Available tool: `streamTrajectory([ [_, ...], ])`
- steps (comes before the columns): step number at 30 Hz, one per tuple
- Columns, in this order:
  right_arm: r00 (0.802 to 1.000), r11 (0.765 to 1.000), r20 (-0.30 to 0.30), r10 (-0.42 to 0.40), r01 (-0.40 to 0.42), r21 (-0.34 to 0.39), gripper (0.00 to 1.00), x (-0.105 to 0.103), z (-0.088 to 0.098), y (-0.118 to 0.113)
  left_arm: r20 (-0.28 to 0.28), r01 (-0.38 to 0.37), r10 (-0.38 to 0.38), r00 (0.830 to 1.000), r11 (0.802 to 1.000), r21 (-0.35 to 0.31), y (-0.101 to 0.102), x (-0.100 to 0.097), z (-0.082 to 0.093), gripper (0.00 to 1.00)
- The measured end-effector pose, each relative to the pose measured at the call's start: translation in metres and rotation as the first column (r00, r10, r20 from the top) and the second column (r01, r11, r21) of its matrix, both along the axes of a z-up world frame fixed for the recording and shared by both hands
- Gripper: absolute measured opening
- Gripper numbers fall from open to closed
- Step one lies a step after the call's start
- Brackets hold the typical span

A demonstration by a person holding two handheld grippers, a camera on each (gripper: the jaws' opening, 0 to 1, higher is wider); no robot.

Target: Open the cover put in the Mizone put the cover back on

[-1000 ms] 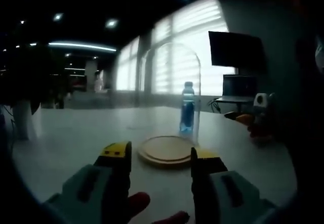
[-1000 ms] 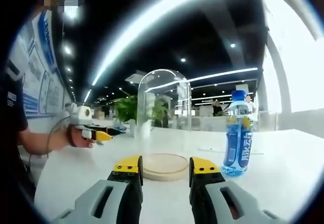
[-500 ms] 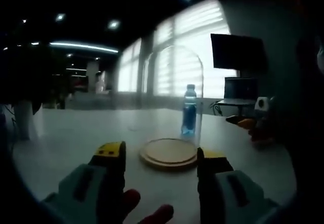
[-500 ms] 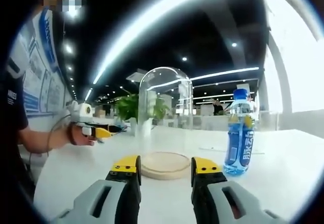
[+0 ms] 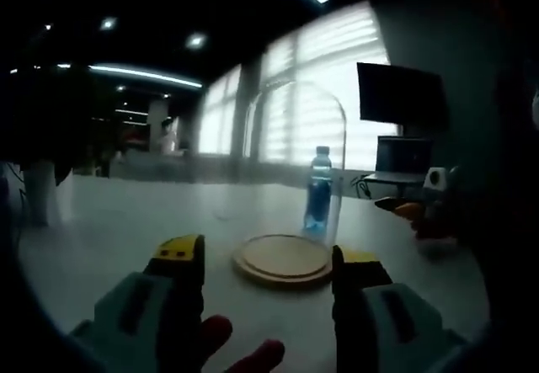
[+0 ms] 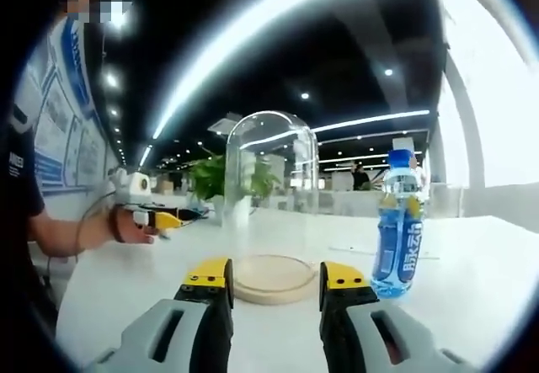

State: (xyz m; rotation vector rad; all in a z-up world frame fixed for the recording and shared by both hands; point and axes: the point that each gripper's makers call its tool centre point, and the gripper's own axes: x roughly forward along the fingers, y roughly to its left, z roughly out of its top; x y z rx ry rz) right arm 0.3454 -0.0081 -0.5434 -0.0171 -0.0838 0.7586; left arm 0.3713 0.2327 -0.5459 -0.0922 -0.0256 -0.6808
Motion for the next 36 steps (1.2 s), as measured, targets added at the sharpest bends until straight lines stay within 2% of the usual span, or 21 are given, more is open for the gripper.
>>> streamTrajectory([
  [5,1.000,1.000,0.019,0.003,-0.003,0.001,0.36,0.000,0.012,0.000,0.023,0.015,-0.016,1.000,1.000,0.025,-0.010,0.001,0.008,0.53],
  [13,1.000,1.000,0.031,0.002,-0.002,0.005,0.36,0.008,0.025,0.007,0.056,0.031,-0.032,0.998,0.999,0.034,-0.017,0.004,0.034,0.54],
  [16,0.999,1.000,0.051,0.009,-0.010,0.004,0.36,0.010,0.035,0.012,0.061,0.032,-0.035,0.998,0.999,0.040,-0.020,0.009,0.041,0.54],
  [17,0.997,1.000,0.075,0.002,-0.002,0.002,0.36,0.012,0.040,0.013,0.065,0.028,-0.031,0.997,0.999,0.042,-0.021,0.010,0.042,0.54],
  [22,0.996,1.000,0.084,0.023,-0.023,0.000,0.36,0.019,0.054,0.021,0.079,0.039,-0.043,0.996,0.998,0.052,-0.029,0.014,0.052,0.55],
  [29,0.994,0.997,0.080,0.075,-0.073,-0.026,0.37,0.029,0.059,0.031,0.077,0.077,-0.084,0.994,0.993,0.086,-0.043,0.019,0.057,0.55],
  [36,0.988,0.992,0.094,0.123,-0.120,-0.041,0.37,0.035,0.064,0.043,0.118,0.065,-0.077,0.990,0.993,0.102,-0.049,0.029,0.078,0.54],
])
